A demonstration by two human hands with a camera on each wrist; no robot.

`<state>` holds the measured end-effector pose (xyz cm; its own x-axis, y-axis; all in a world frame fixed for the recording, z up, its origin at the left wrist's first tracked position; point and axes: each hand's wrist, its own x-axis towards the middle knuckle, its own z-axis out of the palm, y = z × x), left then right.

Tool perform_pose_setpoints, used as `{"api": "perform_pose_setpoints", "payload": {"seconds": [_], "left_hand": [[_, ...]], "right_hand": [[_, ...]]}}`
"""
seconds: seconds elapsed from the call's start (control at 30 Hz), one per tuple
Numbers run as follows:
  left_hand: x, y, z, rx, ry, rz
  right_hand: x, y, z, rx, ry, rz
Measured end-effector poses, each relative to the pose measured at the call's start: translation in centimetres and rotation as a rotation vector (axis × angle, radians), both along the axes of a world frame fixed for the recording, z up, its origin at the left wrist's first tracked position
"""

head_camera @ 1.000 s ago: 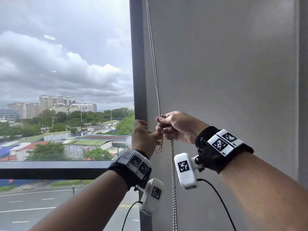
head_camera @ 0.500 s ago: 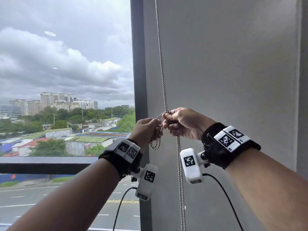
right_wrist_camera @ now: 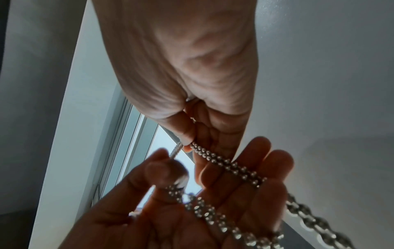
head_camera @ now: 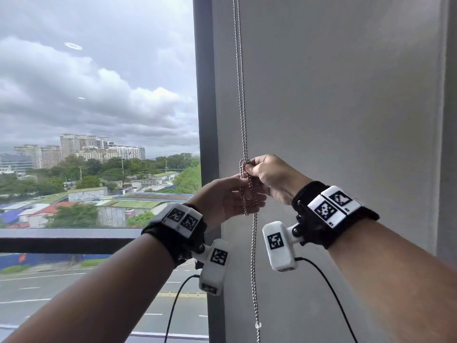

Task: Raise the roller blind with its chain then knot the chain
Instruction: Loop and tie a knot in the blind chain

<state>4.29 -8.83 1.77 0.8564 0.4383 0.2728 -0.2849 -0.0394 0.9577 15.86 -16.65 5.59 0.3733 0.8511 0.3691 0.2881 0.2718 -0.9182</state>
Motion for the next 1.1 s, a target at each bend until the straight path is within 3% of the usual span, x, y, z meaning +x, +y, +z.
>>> {"api": "perform_pose_setpoints", "payload": {"seconds": [0.37,0.5,0.6,0.73,0.97,1.1], "left_hand": [[-0.4,-0.6,1.3,0.46,-0.068,0.344],[-0.9,-0.4,2.2,0.383,-0.232,0.396],[-1.2,0.0,2.3,0.378,-0.249,0.444],[-1.0,1.5,1.6,0.479,-0.023,0.554],[-0.7,4.8,-2.6,0.727,0.467,0.584],[-1.3,6.1,-4.3,0.683,0.563,0.655]], "right_hand": [[0.3,0.7,-1.0,0.042,-0.039,-0.065],[0.8,0.5,-1.1,-0.016,-0.135,-0.088],[0.7,0.1,-1.2,-0.053,-0.172,-0.104],[0.9,-0.3,-1.1,-0.048,-0.194,-0.159],[0.6,-0.3,-1.0,-0.018,-0.287,-0.235],[1.2,-0.3,-1.5,0.025,-0.366,-0.254]]}}
